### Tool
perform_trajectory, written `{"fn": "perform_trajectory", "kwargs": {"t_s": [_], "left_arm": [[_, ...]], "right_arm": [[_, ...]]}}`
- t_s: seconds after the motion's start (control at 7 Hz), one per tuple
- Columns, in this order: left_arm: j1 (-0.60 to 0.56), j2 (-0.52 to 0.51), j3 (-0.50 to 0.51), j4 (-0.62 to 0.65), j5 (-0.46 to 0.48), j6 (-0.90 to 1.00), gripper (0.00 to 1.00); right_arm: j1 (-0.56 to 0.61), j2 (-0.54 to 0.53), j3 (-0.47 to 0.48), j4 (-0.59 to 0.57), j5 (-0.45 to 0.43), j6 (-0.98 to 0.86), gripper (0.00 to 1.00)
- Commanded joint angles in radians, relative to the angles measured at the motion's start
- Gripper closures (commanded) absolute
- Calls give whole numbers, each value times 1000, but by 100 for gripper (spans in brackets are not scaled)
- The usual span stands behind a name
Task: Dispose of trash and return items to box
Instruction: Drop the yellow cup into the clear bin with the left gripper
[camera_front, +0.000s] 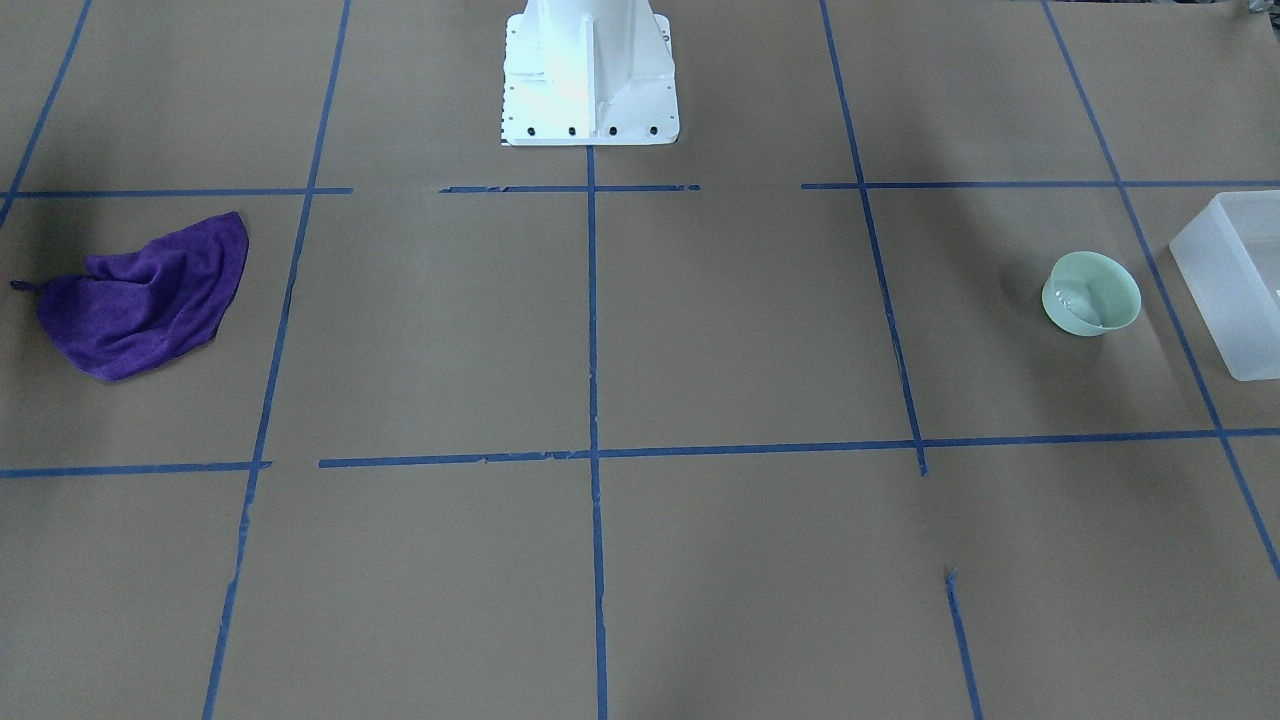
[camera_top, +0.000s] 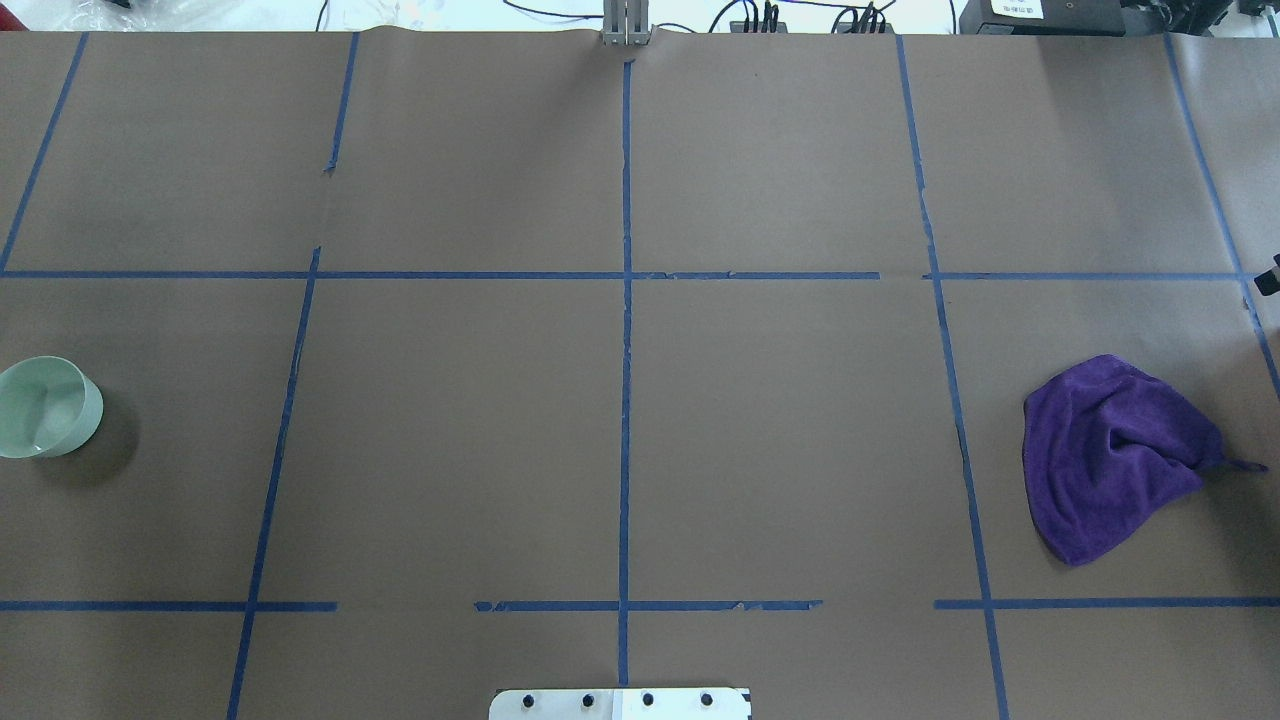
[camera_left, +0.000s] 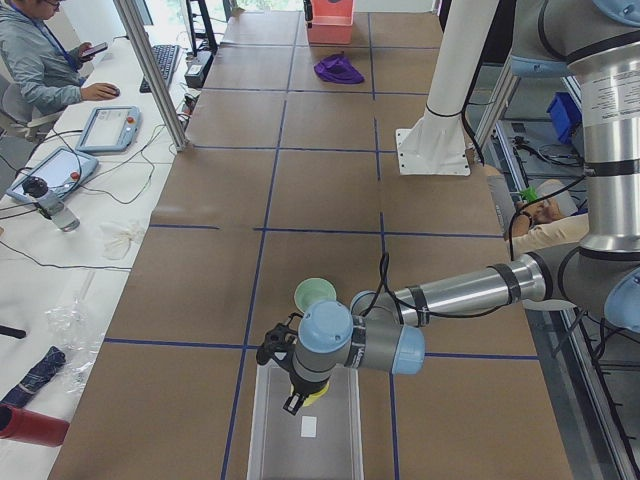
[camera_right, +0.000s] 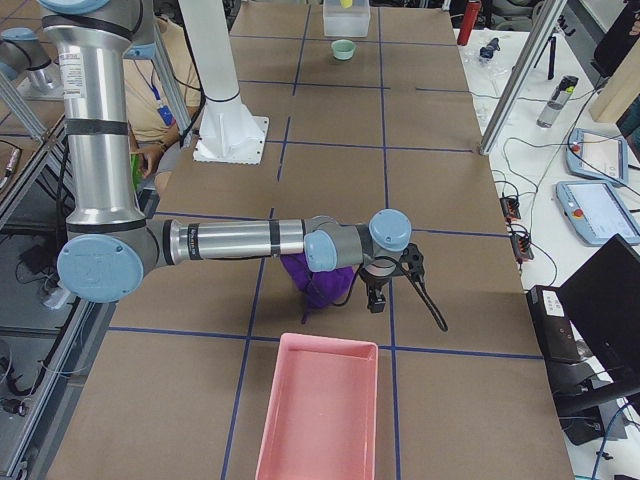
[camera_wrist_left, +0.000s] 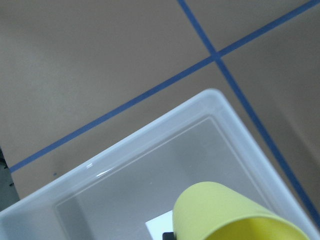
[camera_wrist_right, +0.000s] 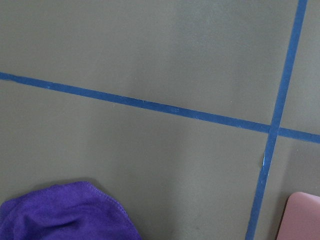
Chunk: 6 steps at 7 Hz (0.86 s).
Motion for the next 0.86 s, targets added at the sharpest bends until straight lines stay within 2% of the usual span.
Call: {"fn": "perform_trajectory", "kwargs": {"t_s": [0.0,0.14,0.29,0.57,0.71], "left_arm": [[5,-28,109,-79,-83,-51,100],[16,-32,146,-77,-163,-51,100],[44,-32,174,-79,-188,-51,100],[90,-45,179,-79,-182,-85,100],[143,-78,199,-77,-177,-144,80]], "right_arm": [[-15,1,-1,0,0,-1,0],[-30,1,0,0,0,-1,0],[-32,1,0,0,0,-1,0],[-40,3,3,0,0,-1,0],[-50,3,6,0,2,-2,0]]}}
